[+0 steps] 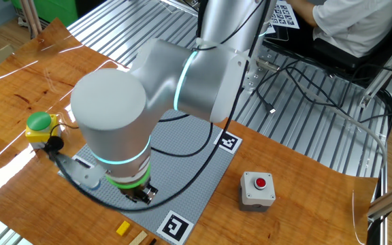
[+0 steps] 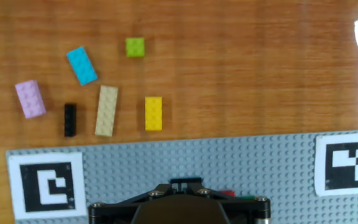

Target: Build with small Lego blocks

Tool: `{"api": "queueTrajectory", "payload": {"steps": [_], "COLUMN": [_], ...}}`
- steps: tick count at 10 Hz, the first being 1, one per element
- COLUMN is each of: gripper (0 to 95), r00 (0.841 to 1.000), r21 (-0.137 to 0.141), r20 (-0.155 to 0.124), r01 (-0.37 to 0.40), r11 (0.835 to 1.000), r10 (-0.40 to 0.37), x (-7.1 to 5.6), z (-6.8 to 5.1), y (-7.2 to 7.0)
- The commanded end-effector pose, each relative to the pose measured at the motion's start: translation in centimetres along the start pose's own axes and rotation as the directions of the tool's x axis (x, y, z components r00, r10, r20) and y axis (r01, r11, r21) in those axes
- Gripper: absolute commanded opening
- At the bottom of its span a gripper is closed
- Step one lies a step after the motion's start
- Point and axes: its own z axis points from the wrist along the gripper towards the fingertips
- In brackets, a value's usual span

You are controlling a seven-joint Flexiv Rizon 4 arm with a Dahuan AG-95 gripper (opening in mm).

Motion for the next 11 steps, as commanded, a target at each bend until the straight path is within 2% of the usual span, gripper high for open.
{"api": "queueTrajectory", "payload": {"steps": [1,2,3,6,11], "gripper": [19.0,19.0,19.0,19.0,19.0], "r00": [1.0,1.0,1.0,1.0,1.0], "r21": [-0.009,-0.011,-0.026,-0.032,-0.033], "r20": [-0.007,-0.005,-0.005,-0.005,0.003], "r01": [-0.008,-0.011,-0.019,-0.021,-0.026], "r11": [1.0,1.0,0.999,0.999,0.999], "r10": [0.008,0.011,0.019,0.021,0.026], "x": [-0.9,-1.5,-2.6,-5.1,-6.9], "z": [-0.5,-0.8,-1.2,-1.4,-0.8], "y": [0.2,0.3,0.5,1.3,2.0]}}
